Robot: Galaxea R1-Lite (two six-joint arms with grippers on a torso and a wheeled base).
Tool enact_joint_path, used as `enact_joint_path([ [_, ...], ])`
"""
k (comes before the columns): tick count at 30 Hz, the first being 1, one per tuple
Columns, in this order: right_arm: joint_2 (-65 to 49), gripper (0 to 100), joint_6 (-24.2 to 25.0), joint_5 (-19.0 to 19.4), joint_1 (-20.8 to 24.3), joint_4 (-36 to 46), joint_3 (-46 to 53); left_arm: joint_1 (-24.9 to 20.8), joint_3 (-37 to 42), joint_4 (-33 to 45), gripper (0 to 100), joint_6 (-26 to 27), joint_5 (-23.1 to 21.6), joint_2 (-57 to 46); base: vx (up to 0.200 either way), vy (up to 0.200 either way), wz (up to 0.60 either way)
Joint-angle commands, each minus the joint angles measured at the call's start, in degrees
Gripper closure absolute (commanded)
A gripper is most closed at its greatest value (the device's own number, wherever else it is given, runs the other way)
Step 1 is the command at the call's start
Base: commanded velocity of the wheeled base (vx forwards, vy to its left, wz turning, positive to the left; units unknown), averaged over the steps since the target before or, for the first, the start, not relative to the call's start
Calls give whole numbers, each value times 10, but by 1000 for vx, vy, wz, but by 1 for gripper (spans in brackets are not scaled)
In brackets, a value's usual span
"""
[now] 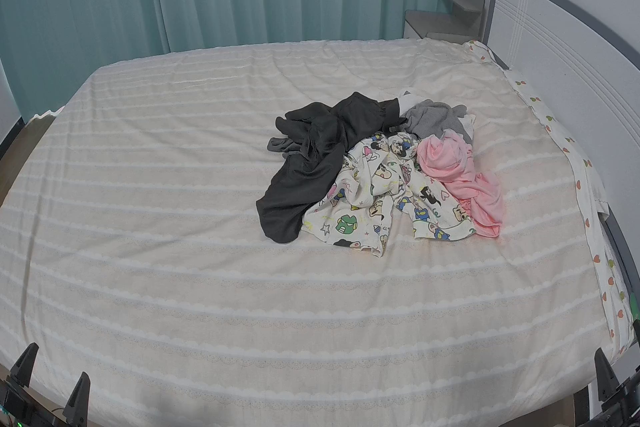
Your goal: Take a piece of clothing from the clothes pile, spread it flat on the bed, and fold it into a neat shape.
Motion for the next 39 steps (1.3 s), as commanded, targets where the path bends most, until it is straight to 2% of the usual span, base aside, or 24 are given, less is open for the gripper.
enact_joint_path([
  [1,132,0,112,48,-21,48,-311,0,6,0,0,1,0,-8,0,0,0],
  [2,177,0,21,70,-19,76,-320,0,6,0,0,1,0,-8,0,0,0],
  [3,206,0,-2,83,-9,82,-320,0,6,0,0,0,0,-8,0,0,0],
  [4,206,0,-2,83,-9,82,-320,0,6,0,0,0,0,-8,0,0,0],
  [5,253,0,40,90,4,80,-323,0,6,0,0,0,0,-8,0,0,0],
  [6,263,0,52,91,8,80,-323,0,6,0,0,0,0,-8,0,0,0],
  [7,308,0,87,98,14,80,-320,0,6,0,0,0,0,-8,0,0,0],
  [9,350,0,107,109,23,78,-319,0,6,0,0,0,0,-8,0,0,0],
  [11,448,0,158,136,48,74,-322,0,6,0,0,0,0,-8,0,0,0],
  [13,516,0,202,143,70,57,-326,0,6,0,0,0,0,-8,0,0,0],
  [15,621,0,263,142,116,-4,-334,0,6,0,0,0,0,-8,0,0,0],
  [18,732,0,327,138,146,-104,-334,0,6,0,0,0,0,-8,0,0,0],
  [21,819,0,364,135,155,-190,-337,0,6,0,0,0,0,-8,0,0,0],
  [25,909,0,379,132,154,-254,-359,0,6,0,0,0,0,-8,0,0,0],
  [27,986,0,392,120,153,-286,-386,0,6,0,0,0,0,-8,0,0,0],
  [32,1165,0,464,52,152,-363,-487,0,6,0,0,0,0,-8,0,0,0],
  [34,1199,0,479,35,152,-370,-514,0,6,0,0,0,0,-8,0,0,0],
  [35,1243,0,493,15,153,-371,-554,0,6,0,0,0,0,-8,0,0,0],
  [36,1250,0,495,12,153,-371,-560,0,6,0,0,0,0,-8,0,0,0],
  [39,1328,0,506,-31,150,-369,-635,0,6,0,0,0,0,-8,0,0,0],
])
